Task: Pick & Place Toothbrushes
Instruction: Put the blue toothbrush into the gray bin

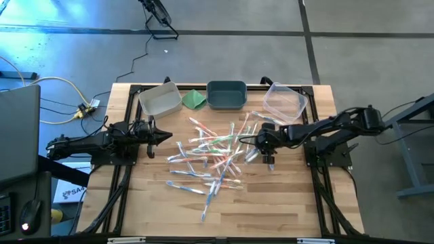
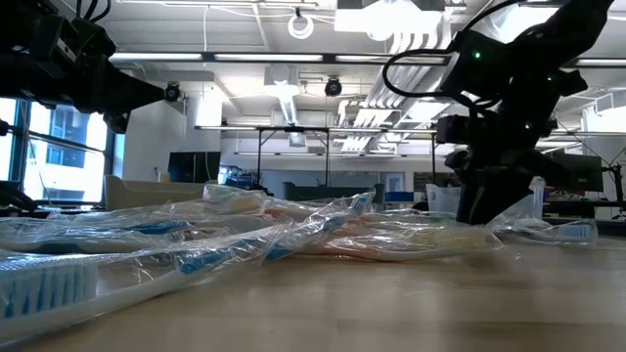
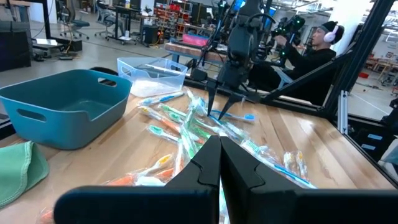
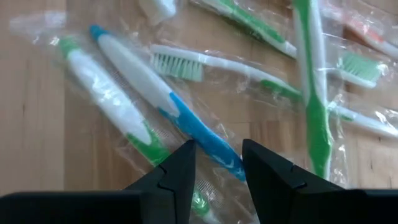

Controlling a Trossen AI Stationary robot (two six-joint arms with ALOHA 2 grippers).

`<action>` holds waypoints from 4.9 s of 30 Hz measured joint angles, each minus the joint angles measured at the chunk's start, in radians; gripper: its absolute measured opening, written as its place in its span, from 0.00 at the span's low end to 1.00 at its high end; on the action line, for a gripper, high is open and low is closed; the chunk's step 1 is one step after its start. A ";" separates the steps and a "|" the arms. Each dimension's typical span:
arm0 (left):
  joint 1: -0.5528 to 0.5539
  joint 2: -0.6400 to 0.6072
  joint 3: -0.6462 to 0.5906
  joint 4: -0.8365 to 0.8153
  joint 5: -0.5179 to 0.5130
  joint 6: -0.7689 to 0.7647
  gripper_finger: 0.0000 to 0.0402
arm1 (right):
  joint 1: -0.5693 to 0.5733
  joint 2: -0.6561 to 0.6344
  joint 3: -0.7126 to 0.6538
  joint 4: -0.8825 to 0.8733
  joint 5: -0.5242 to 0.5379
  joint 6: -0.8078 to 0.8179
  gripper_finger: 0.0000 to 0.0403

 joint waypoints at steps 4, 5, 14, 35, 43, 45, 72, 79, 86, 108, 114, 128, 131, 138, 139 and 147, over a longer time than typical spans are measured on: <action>0.000 0.000 0.000 0.000 0.000 0.000 0.00 | 0.000 0.017 0.000 0.014 -0.002 -0.041 0.31; 0.000 0.000 0.000 -0.001 0.000 0.000 0.00 | 0.000 0.019 0.000 0.015 -0.003 -0.050 0.31; 0.000 0.000 0.000 -0.001 0.000 0.000 0.00 | 0.000 0.031 0.000 0.025 -0.005 -0.067 0.31; 0.000 0.000 0.000 -0.002 0.000 0.000 0.00 | 0.000 0.032 -0.002 0.028 -0.061 -0.069 0.05; 0.000 0.000 0.000 -0.002 0.000 0.000 0.00 | 0.000 0.032 -0.002 0.028 -0.061 -0.069 0.04; 0.000 0.000 0.000 -0.002 0.000 0.000 0.00 | 0.000 0.032 -0.002 0.028 -0.061 -0.068 0.04; 0.000 0.000 -0.001 -0.002 -0.001 0.000 0.00 | 0.005 -0.188 0.154 -0.103 -0.071 -0.084 0.04; 0.000 0.000 -0.001 -0.001 -0.001 0.000 0.00 | 0.005 -0.246 0.208 -0.049 0.032 -0.075 0.04; 0.000 0.000 -0.001 -0.002 -0.001 0.000 0.00 | -0.001 -0.259 0.209 0.098 0.044 -0.066 0.04; 0.000 0.000 -0.005 0.259 -0.031 0.034 0.00 | -0.086 -0.259 0.208 0.295 -0.039 -0.049 0.04; 0.000 0.038 -0.003 0.258 -0.049 0.053 0.01 | -0.108 -0.258 0.208 0.340 -0.039 -0.050 0.04; 0.000 0.241 -0.002 0.519 -0.165 0.098 0.33 | -0.117 -0.223 0.208 0.406 -0.068 -0.028 0.04; 0.000 0.298 -0.002 0.589 -0.164 0.106 0.33 | -0.117 -0.168 0.208 0.493 -0.095 -0.018 0.04; 0.000 0.470 -0.002 0.776 -0.149 0.068 0.32 | -0.116 -0.031 0.208 0.644 -0.115 -0.012 0.04; 0.000 0.497 -0.002 0.808 -0.139 0.059 0.32 | -0.116 -0.016 0.208 0.662 -0.115 -0.011 0.04; 0.000 0.721 0.100 0.844 -0.129 0.065 0.32 | -0.116 0.049 0.208 0.773 -0.113 0.035 0.04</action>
